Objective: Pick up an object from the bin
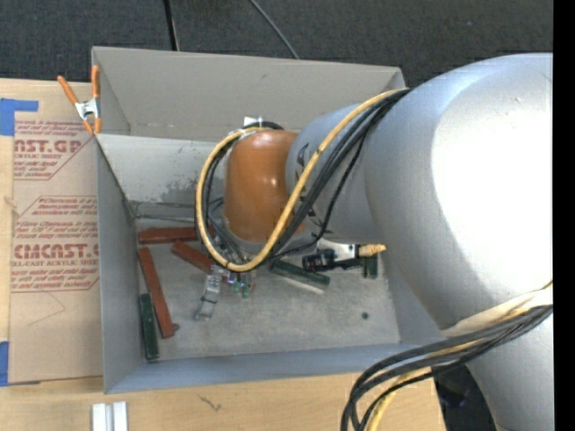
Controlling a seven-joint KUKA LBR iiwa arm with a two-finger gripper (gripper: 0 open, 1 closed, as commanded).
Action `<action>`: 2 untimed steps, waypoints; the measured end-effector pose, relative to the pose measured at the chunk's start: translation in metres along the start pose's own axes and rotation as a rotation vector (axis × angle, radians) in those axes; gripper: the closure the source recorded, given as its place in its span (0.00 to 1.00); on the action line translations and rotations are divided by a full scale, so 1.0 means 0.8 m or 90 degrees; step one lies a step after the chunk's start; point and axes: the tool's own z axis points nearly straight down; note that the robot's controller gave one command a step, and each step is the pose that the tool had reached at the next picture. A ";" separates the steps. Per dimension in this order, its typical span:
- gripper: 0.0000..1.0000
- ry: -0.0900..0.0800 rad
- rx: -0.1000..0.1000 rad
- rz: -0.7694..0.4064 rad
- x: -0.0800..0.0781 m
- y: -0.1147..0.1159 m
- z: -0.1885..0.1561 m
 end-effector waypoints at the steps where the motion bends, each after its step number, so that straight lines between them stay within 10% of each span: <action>1: 1.00 0.000 -0.001 0.097 0.011 -0.014 0.008; 2: 1.00 0.001 0.000 0.097 0.011 -0.015 0.008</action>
Offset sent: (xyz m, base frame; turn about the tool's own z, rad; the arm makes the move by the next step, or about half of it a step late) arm 0.0000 0.0000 0.0000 0.0000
